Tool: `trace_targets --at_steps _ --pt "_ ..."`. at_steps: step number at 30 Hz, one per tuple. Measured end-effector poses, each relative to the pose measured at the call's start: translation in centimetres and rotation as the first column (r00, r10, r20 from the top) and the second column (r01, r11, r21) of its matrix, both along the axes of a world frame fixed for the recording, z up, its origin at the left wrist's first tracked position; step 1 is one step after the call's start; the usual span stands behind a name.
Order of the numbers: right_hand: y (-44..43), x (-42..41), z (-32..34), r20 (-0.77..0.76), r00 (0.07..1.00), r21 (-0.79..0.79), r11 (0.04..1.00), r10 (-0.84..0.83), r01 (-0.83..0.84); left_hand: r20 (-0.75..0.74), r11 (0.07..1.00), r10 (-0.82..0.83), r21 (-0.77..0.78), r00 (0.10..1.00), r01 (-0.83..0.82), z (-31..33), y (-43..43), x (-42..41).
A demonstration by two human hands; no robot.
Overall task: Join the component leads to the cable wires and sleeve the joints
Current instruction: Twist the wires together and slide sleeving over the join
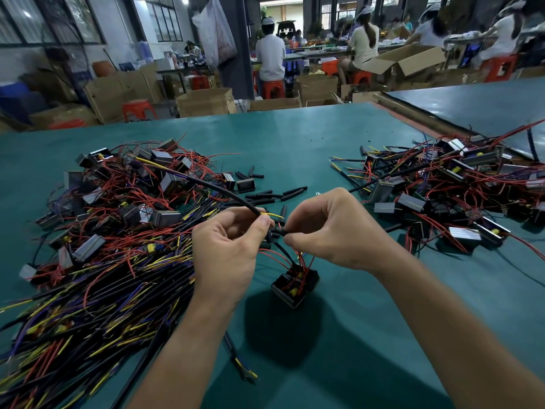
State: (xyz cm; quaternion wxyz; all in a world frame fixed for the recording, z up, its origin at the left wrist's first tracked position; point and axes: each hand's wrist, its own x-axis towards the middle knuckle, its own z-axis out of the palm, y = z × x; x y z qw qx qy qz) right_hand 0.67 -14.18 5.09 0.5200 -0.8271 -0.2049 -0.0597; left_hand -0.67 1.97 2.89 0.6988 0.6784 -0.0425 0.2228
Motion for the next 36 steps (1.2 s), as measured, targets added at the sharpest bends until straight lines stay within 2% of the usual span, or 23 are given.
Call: trace_targets --at_steps 7,11,14,25,32,36 --pt "0.5 -0.1 -0.4 0.087 0.996 0.018 1.000 -0.026 0.025 -0.018 0.999 -0.017 -0.043 1.000 0.016 0.2 0.1 -0.1" --pt "0.7 -0.1 -0.5 0.111 0.993 0.094 0.995 -0.049 0.039 -0.006 0.998 0.005 -0.056 1.000 -0.005 0.3 0.2 0.0" --pt "0.8 -0.2 -0.5 0.089 0.995 0.147 0.988 -0.051 0.038 -0.006 0.998 0.004 -0.068 1.000 -0.004 0.5 0.3 0.0" --pt "0.8 -0.4 -0.1 0.014 1.000 0.157 0.987 0.024 -0.026 -0.025 1.000 0.019 -0.004 1.000 -0.019 0.1 0.3 -0.1" --pt "1.8 -0.2 -0.5 -0.068 0.998 0.356 0.934 0.017 0.009 -0.025 0.999 -0.005 -0.041 1.000 0.004 0.2 0.7 0.3" --pt "1.2 -0.1 -0.5 -0.039 0.997 0.236 0.969 -0.071 0.078 0.000 1.000 0.007 0.020 1.000 -0.007 0.0 0.6 0.1"
